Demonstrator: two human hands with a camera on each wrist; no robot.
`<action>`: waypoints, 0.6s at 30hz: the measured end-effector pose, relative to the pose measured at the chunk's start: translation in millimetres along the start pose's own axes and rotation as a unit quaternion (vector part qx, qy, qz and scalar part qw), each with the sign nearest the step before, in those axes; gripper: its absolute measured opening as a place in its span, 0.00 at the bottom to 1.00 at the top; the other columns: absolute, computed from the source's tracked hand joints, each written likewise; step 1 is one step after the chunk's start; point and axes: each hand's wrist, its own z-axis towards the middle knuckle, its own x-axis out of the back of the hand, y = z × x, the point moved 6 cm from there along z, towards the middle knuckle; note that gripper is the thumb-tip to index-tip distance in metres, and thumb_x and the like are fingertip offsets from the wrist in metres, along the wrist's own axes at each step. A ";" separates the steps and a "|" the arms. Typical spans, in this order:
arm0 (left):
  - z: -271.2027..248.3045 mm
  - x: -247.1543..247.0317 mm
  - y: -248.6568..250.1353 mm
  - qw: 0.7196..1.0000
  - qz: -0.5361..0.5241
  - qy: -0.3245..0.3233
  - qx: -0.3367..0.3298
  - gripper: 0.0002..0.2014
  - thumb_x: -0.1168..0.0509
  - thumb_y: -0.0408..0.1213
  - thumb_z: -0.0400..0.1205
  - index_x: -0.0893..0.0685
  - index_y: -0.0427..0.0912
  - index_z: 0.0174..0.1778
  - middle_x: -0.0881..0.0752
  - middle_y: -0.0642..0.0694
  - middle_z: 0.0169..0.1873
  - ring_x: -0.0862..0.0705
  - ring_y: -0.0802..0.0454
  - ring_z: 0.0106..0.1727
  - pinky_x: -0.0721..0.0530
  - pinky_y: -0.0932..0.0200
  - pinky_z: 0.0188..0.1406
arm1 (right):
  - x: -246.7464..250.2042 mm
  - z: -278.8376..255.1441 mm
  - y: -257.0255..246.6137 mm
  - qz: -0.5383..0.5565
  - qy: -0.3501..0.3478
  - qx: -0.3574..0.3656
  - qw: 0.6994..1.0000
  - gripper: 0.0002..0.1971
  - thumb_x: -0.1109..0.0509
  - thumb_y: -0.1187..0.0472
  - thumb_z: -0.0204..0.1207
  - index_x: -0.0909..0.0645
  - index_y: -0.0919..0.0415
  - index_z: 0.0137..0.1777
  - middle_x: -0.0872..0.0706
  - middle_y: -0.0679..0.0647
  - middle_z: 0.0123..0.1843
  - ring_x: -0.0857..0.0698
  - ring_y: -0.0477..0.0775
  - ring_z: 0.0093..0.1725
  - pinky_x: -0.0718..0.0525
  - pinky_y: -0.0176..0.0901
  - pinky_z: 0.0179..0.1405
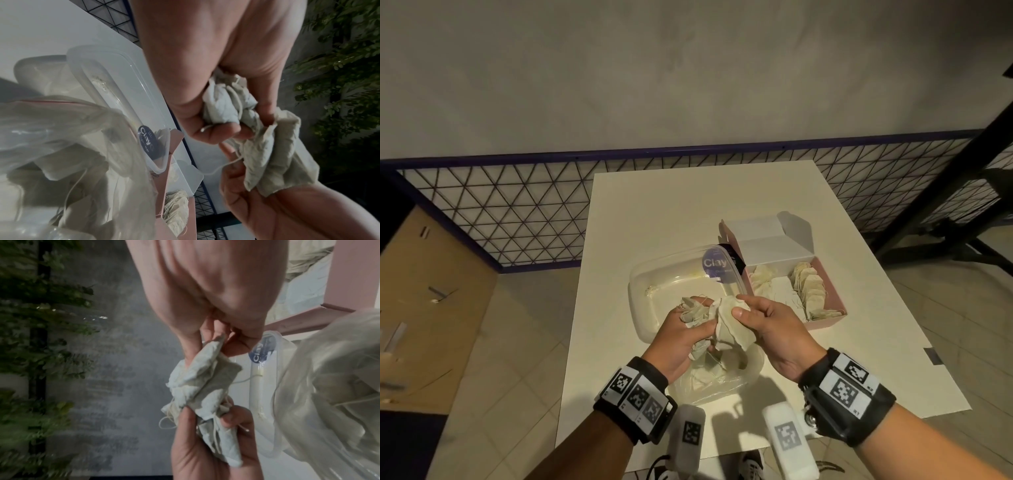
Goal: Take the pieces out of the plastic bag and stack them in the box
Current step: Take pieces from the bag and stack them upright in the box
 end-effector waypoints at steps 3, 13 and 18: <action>-1.9 -1.9 -0.9 1.000 -0.003 -0.004 0.017 0.15 0.29 0.27 0.72 0.18 0.33 0.53 0.16 0.36 0.42 0.16 0.44 0.38 0.19 0.57 0.29 | -4.8 -2.4 -0.2 0.020 -0.035 -0.043 0.998 0.09 0.33 0.70 0.77 0.18 0.72 0.54 0.09 0.64 0.43 0.10 0.54 0.37 0.12 0.41 0.34; -2.2 8.9 3.5 0.988 -0.138 -0.002 0.067 0.21 0.51 0.13 0.77 0.20 0.33 0.56 0.14 0.31 0.47 0.13 0.40 0.39 0.14 0.51 0.32 | 30.2 6.8 -29.0 -0.084 0.020 0.053 0.995 0.04 0.33 0.66 0.78 0.17 0.66 0.47 0.11 0.60 0.39 0.16 0.56 0.37 0.19 0.47 0.41; -3.0 10.8 4.3 0.989 -0.131 -0.010 0.062 0.19 0.44 0.14 0.78 0.23 0.33 0.63 0.13 0.30 0.50 0.11 0.35 0.45 0.12 0.50 0.35 | 24.6 -1.3 -38.6 -0.107 -0.048 0.073 0.990 0.06 0.29 0.64 0.72 0.16 0.65 0.47 0.11 0.61 0.42 0.15 0.54 0.38 0.17 0.45 0.40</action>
